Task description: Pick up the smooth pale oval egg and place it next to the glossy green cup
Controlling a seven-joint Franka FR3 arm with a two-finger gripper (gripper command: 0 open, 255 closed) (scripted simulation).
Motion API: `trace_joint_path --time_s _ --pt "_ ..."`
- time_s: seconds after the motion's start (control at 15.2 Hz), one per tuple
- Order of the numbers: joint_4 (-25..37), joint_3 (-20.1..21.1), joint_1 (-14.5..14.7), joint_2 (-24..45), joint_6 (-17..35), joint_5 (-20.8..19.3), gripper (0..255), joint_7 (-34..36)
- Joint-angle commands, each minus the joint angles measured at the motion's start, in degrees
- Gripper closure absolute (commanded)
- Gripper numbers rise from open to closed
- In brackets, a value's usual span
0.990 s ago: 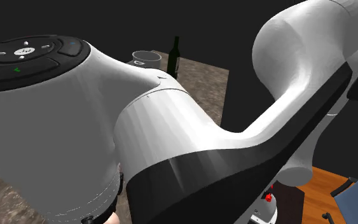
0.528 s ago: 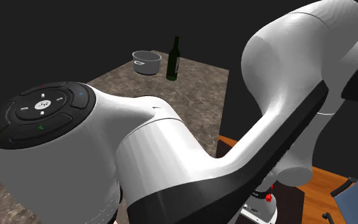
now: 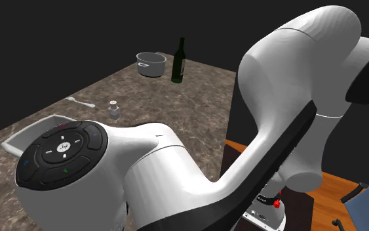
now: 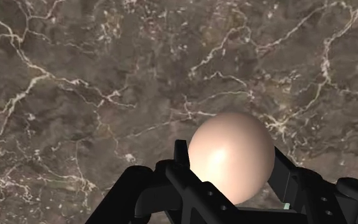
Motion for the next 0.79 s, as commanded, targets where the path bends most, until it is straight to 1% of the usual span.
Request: trace_joint_path --time_s 0.0,0.66,0.73 --pt "-0.68 -0.15 0.11 0.99 1.48 -0.8 255 0.51" --pt "-3.95 -1.2 1.06 5.78 8.4 -5.0 255 3.65" --pt "-3.95 -1.21 1.07 5.78 8.4 -4.99 255 3.64"
